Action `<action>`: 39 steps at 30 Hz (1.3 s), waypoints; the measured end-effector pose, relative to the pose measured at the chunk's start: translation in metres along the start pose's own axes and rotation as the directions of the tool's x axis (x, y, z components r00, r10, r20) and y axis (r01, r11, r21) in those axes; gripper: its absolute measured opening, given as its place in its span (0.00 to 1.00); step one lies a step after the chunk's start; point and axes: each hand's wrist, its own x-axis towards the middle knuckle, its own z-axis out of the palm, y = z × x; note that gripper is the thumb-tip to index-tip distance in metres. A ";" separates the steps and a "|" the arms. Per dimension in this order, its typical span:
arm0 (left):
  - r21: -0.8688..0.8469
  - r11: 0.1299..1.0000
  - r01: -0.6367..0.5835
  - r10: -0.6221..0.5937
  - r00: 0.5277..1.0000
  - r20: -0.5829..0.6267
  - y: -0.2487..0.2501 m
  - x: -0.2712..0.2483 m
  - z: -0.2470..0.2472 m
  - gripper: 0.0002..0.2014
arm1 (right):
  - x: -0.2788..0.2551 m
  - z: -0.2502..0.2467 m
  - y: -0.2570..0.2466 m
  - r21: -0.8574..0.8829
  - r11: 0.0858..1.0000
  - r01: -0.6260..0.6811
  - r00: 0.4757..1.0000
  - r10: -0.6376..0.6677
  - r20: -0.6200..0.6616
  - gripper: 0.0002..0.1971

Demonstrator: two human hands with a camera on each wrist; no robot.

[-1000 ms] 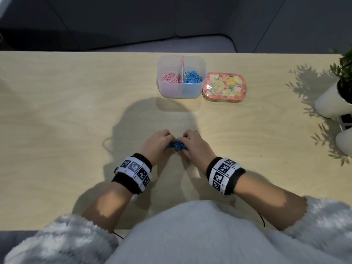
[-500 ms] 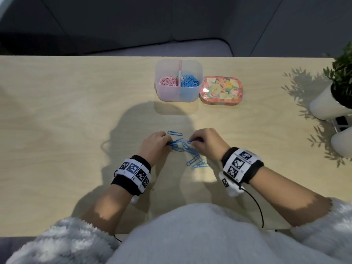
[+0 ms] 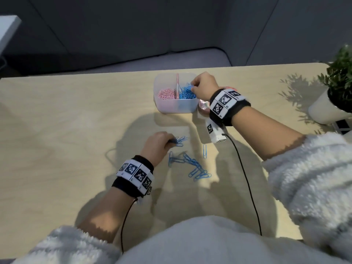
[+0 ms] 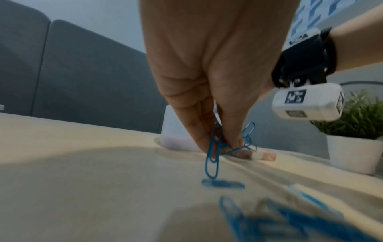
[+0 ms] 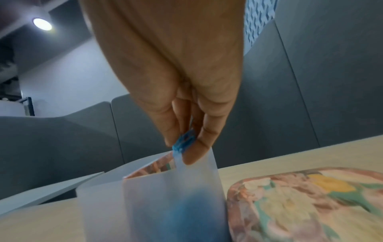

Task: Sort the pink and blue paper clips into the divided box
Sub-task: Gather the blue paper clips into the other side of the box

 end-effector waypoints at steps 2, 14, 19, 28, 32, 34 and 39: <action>-0.022 1.000 0.000 -0.002 0.999 -0.055 0.012 0.016 -0.014 0.08 | 0.003 -0.001 -0.003 -0.044 0.999 0.016 0.999 -0.014 0.042 0.13; 0.095 0.969 0.228 -0.215 0.968 -0.125 0.057 0.144 -0.063 0.11 | -0.065 -0.030 0.048 0.251 0.955 0.155 0.982 -0.122 -0.143 0.11; 0.164 0.969 0.187 -0.182 0.982 -0.046 0.064 0.145 -0.064 0.16 | -0.101 -0.008 0.082 0.090 0.988 0.124 0.987 -0.132 0.089 0.07; 0.215 0.976 -0.027 -0.011 0.985 0.170 -0.010 0.036 0.002 0.34 | -0.168 0.022 0.114 -0.209 0.960 0.186 0.888 -0.073 0.454 0.44; 0.324 0.946 -0.036 -0.032 0.979 0.203 -0.027 0.011 0.033 0.51 | -0.179 0.034 0.106 -0.284 0.902 0.326 0.882 -0.182 0.435 0.49; 0.296 0.951 -0.088 0.024 0.977 0.212 -0.023 0.004 0.039 0.53 | -0.180 0.042 0.099 -0.253 0.916 0.312 0.896 -0.195 0.398 0.44; 0.175 0.968 -0.178 0.161 0.981 0.109 -0.009 -0.005 0.051 0.28 | -0.179 0.063 0.083 -0.183 0.950 0.255 0.932 -0.190 0.309 0.21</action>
